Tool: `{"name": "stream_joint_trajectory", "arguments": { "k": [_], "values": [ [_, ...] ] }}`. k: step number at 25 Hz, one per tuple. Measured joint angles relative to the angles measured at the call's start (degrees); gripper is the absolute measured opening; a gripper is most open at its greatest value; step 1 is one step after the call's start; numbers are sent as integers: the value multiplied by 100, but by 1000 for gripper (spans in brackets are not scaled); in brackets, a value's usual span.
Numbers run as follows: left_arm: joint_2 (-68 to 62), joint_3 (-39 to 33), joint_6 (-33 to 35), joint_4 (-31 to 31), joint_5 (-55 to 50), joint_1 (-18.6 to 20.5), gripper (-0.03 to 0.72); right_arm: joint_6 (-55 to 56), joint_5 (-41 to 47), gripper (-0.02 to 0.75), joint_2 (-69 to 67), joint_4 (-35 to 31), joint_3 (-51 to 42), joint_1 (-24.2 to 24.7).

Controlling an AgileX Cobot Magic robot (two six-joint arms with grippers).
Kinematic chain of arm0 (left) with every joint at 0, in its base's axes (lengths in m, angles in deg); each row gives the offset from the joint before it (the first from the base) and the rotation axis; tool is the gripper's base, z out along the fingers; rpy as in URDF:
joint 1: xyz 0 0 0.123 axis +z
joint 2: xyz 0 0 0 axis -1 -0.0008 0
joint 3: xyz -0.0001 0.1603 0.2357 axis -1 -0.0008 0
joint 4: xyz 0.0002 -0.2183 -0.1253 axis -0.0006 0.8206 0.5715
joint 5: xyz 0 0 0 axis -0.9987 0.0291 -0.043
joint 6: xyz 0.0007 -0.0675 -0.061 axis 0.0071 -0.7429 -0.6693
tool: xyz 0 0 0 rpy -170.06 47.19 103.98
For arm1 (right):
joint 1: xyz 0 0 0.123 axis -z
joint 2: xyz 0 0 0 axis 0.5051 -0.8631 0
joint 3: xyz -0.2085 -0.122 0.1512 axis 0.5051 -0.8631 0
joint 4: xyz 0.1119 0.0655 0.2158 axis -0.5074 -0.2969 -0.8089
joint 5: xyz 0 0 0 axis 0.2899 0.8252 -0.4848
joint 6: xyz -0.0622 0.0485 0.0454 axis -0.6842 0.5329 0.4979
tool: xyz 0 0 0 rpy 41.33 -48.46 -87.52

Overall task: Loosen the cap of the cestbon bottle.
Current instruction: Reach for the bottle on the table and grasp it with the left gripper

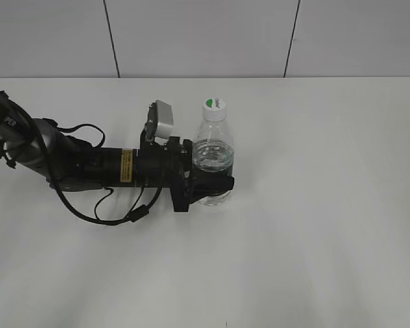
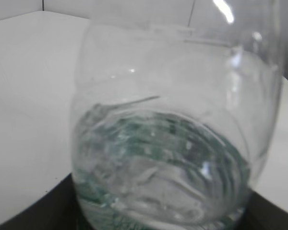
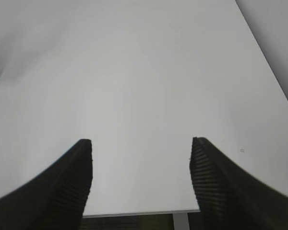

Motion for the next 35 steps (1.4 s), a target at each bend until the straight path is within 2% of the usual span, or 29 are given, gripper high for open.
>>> {"name": "stream_joint_trajectory", "arguments": {
  "k": [5,8,13,20,26,35],
  "values": [
    [0,0,0,-5,5,0,418,2,-7,489,-201,-279,66,0],
    [0,0,0,-31,7,0,418,7,-7,489,-878,-751,247,0],
    [0,0,0,-37,12,0,418,12,-7,489,-2294,-1025,868,0],
    [0,0,0,-109,30,0,418,279,25,489,-4314,-1407,2126,0],
    [0,11,0,-145,47,0,418,506,479,489,-6262,-1504,3324,0],
    [0,32,10,-383,65,0,418,804,666,489,-8327,-1678,5137,0]
  ]
}}
